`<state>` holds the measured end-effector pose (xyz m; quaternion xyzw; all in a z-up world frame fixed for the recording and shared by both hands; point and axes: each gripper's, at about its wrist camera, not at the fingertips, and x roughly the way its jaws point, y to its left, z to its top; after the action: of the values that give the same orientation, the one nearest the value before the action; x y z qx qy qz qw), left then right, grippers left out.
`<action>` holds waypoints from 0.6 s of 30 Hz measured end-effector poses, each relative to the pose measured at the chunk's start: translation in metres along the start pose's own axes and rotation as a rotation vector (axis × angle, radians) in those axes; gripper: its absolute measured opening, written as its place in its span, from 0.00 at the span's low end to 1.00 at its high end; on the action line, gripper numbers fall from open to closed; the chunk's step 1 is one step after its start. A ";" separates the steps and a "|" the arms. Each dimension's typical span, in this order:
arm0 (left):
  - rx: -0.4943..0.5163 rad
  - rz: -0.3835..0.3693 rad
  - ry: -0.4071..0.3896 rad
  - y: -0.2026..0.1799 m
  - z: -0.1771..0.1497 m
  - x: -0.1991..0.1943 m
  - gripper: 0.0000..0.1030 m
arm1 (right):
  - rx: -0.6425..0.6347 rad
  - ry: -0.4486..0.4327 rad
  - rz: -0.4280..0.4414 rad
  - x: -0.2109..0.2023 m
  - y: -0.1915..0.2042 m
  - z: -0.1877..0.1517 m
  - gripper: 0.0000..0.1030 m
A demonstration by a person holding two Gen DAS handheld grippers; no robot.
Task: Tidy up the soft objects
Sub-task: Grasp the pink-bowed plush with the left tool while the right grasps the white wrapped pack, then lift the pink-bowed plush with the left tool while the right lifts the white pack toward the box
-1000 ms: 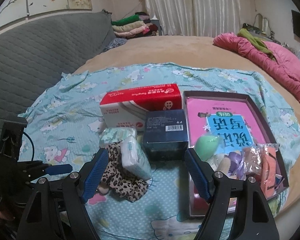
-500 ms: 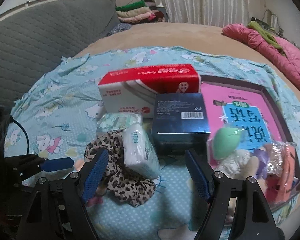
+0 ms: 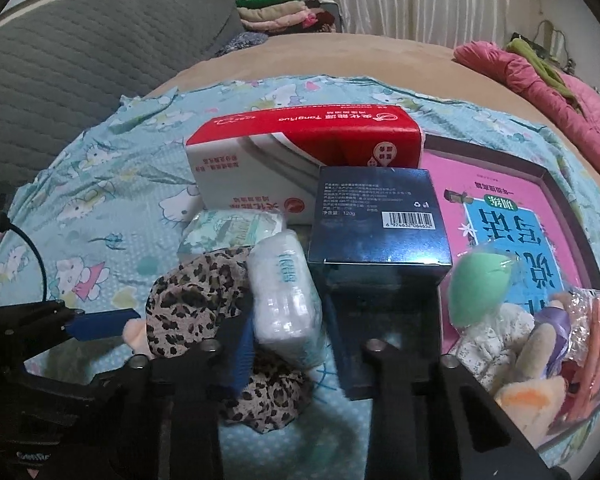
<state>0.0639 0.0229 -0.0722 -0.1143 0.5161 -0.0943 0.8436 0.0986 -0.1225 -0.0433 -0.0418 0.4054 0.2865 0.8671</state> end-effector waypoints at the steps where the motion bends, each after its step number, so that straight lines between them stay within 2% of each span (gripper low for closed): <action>1: -0.002 -0.009 0.000 -0.001 0.001 0.001 0.59 | 0.001 -0.004 0.011 -0.001 -0.001 0.000 0.25; 5: -0.022 -0.078 0.015 -0.003 0.003 0.008 0.48 | 0.023 -0.020 0.045 -0.008 -0.007 -0.001 0.24; 8: -0.034 -0.079 0.027 -0.002 0.003 0.015 0.37 | 0.036 -0.037 0.070 -0.016 -0.010 -0.001 0.24; 12: -0.068 -0.104 0.026 0.005 0.005 0.016 0.35 | 0.056 -0.055 0.089 -0.026 -0.014 -0.002 0.23; 18: -0.054 -0.080 -0.005 0.005 0.003 0.005 0.34 | 0.049 -0.113 0.087 -0.045 -0.021 0.001 0.23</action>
<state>0.0688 0.0266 -0.0763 -0.1577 0.5111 -0.1138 0.8372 0.0872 -0.1608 -0.0133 0.0134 0.3639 0.3161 0.8761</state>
